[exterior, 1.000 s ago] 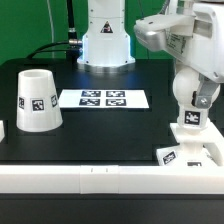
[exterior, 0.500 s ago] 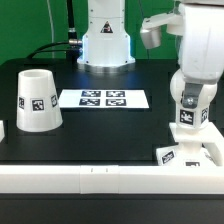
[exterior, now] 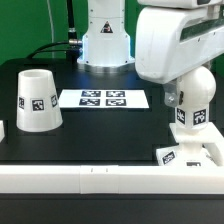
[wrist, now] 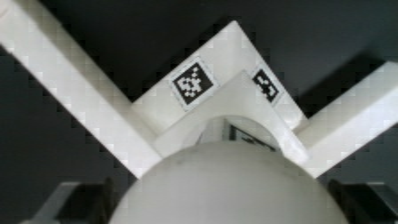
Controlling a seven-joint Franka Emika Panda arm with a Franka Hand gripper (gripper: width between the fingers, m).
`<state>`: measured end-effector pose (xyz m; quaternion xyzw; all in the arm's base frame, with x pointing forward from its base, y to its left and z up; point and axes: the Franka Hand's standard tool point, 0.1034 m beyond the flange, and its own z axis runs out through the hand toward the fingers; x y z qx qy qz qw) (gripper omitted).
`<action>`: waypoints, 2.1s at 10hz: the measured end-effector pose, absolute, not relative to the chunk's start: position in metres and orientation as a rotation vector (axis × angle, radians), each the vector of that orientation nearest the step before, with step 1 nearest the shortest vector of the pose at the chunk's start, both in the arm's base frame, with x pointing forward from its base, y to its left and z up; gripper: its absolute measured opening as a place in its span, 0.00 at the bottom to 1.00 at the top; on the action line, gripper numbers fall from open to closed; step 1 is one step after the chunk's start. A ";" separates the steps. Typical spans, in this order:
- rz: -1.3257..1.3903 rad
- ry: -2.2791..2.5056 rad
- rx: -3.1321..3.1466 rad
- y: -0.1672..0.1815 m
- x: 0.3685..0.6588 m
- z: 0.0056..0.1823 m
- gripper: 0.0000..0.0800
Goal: Assemble lamp
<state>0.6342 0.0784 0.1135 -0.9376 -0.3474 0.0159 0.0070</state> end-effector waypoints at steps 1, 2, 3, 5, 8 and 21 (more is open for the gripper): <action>0.049 -0.968 -2.975 0.082 0.638 0.114 0.72; 0.051 -0.879 -3.003 0.082 0.639 0.114 0.72; 0.051 -0.807 -3.024 0.082 0.639 0.114 0.72; 0.052 -0.604 -3.074 0.082 0.639 0.114 0.72; 0.053 -0.323 -3.119 0.082 0.639 0.114 0.72; 0.128 1.387 -2.800 0.093 0.630 0.110 0.72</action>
Offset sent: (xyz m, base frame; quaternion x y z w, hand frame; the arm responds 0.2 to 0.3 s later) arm 0.0000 0.0000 0.0000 0.0000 0.0000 0.1938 0.9810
